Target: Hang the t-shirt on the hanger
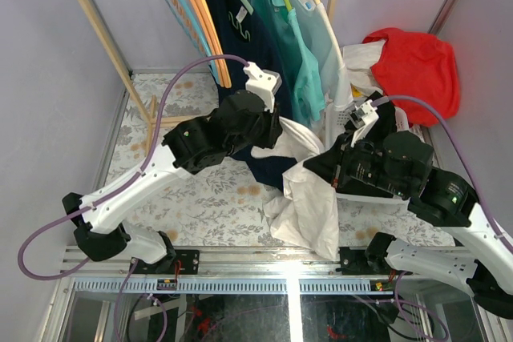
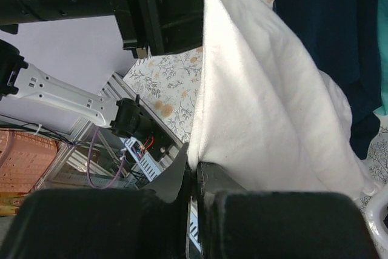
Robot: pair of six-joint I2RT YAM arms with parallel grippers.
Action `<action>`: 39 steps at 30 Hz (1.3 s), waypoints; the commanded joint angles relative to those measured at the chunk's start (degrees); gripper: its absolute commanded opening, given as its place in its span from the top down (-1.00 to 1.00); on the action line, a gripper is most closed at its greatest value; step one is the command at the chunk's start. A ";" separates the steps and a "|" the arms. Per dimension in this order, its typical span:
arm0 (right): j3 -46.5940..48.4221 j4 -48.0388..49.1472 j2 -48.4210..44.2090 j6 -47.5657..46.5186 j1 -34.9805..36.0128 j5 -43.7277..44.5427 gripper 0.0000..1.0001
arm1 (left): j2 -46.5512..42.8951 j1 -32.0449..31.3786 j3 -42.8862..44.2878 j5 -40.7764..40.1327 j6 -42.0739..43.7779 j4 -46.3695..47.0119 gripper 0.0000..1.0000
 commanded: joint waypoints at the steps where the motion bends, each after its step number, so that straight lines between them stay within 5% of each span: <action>1: 3.11 2.54 -0.80 -0.99 -0.08 -0.36 1.00 | -2.85 1.34 -3.35 0.17 2.09 4.88 0.39; 9: 7.43 1.86 -0.54 -2.91 -0.02 -3.74 1.00 | -12.27 1.35 -15.04 2.47 2.80 11.13 -0.07; 24: 15.97 -0.51 0.90 -5.24 -0.04 -6.05 1.00 | -32.48 1.32 -41.20 15.17 -0.01 27.04 -0.26; 39: 23.16 -0.92 4.44 -5.71 -0.08 -5.94 1.00 | -40.63 1.27 -63.09 21.23 -2.17 54.01 -0.41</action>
